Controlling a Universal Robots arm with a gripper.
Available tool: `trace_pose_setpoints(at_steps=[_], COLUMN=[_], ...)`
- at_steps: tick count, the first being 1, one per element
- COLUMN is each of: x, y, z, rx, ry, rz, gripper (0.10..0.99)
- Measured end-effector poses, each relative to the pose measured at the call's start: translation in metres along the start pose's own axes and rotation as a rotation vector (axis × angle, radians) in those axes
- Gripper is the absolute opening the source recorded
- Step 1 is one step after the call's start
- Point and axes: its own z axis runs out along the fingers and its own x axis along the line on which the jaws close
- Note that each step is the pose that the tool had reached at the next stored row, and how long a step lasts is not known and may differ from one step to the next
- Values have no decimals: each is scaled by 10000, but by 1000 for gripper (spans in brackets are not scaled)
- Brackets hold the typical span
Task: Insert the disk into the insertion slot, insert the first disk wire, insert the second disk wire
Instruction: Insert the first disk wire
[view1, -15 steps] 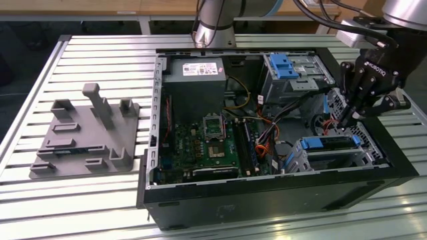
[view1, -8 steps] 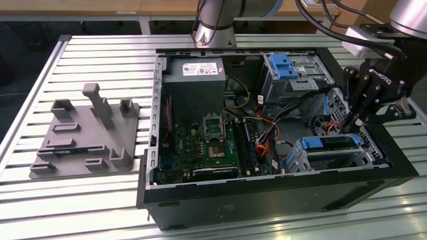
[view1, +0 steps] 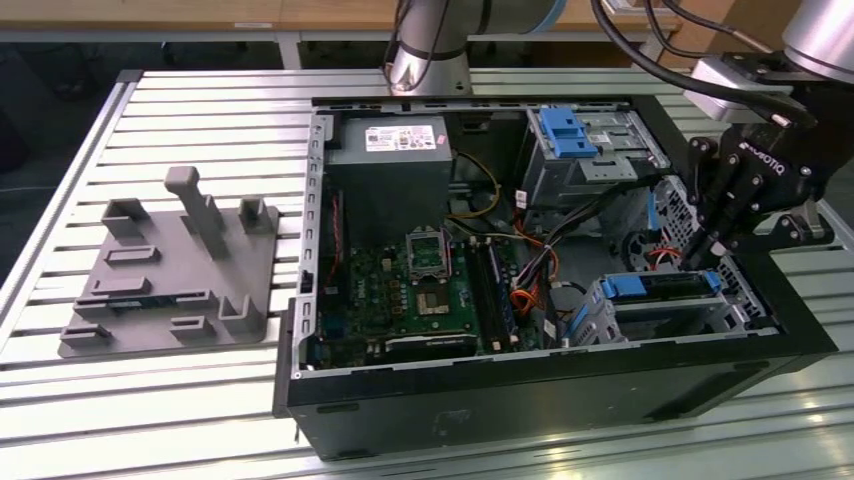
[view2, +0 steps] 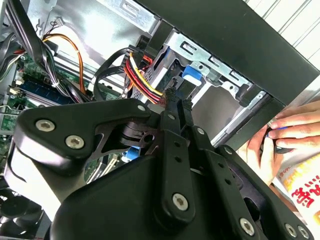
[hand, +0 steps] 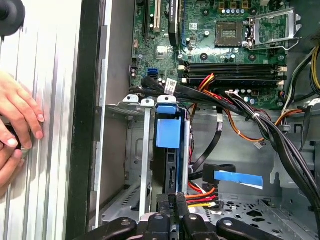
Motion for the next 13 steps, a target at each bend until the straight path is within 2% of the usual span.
trace_pose_setpoints(at_steps=[7, 13], x=[-6, -9], y=[0, -2], z=[14, 37], rx=[-3, -32], ry=[-1, -10], rz=[24, 259], gripper=[165, 165])
